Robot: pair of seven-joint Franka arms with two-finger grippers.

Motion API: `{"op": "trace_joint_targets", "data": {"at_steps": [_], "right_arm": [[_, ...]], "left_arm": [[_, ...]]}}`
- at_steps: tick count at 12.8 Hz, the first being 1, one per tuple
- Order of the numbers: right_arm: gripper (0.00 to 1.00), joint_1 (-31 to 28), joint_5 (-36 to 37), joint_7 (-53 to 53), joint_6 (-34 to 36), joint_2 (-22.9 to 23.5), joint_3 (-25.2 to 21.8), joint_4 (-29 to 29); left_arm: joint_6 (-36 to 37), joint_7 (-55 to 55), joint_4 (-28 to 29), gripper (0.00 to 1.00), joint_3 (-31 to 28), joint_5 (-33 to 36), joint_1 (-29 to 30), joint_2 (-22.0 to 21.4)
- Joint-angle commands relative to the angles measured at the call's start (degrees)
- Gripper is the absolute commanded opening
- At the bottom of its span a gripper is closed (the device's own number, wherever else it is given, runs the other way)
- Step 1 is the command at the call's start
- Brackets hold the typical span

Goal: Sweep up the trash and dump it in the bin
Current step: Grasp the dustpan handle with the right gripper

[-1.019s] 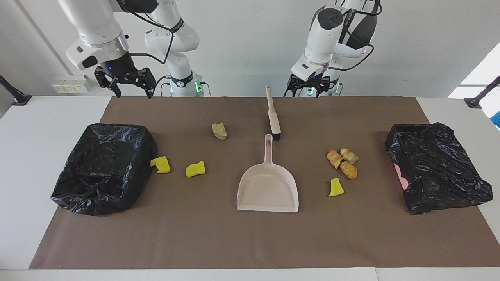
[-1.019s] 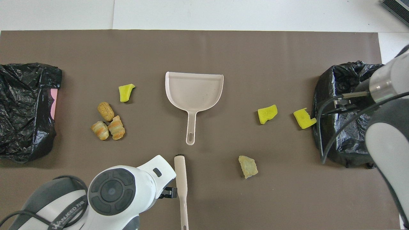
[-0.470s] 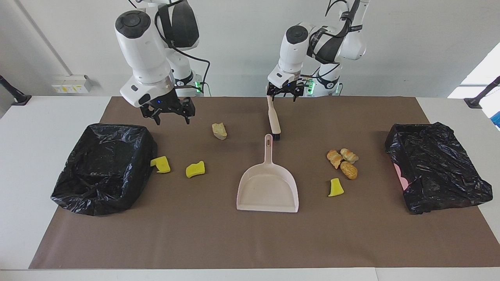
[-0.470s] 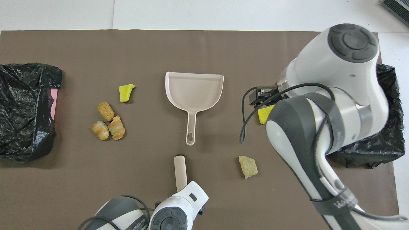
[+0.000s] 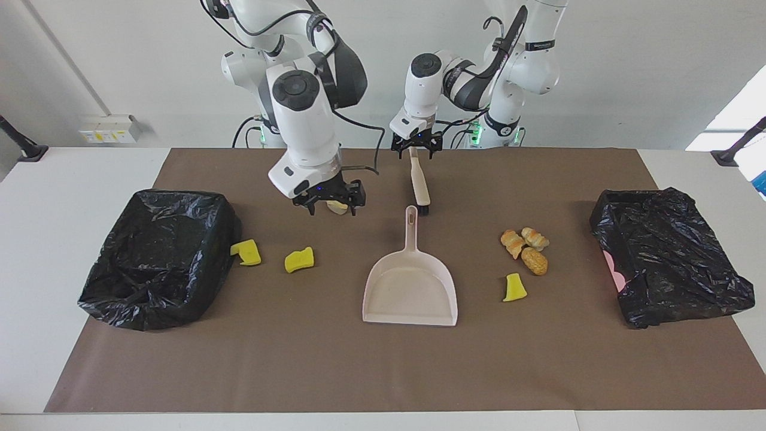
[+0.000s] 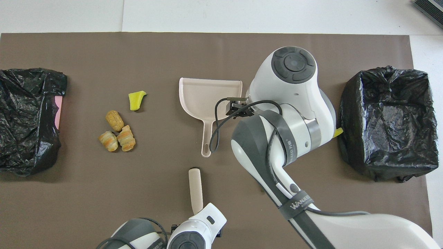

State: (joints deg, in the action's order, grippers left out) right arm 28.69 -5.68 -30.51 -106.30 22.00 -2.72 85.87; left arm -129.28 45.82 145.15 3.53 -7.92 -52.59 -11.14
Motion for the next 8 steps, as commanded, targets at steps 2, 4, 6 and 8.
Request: {"op": "trace_joint_targets", "data": {"at_steps": [2,4,6,8], "right_arm": [[1.0,3.4,-0.8,-6.2,-2.5,7.1,-0.1,-6.4],[1.0,5.5,-0.6,-8.5,-4.1,9.7,-0.1,-7.6],[1.0,6.7,-0.5,-9.7,-5.2,11.5,-0.2,-7.9],[1.0,7.1,-0.6,-9.8,-5.3,12.0,-0.1,-7.7]], "left_arm": [[-1.1,-0.5,1.4,0.55,-1.1,-0.9,-1.6,-1.0],[0.2,-0.6,0.9,0.0,-1.1,-1.0,-1.6,-1.0],[1.9,-1.0,0.5,0.0,-1.2,-1.0,-1.5,-0.9],[3.8,-2.1,0.1,0.0,-1.2,-1.0,-0.9,-1.2]]}}
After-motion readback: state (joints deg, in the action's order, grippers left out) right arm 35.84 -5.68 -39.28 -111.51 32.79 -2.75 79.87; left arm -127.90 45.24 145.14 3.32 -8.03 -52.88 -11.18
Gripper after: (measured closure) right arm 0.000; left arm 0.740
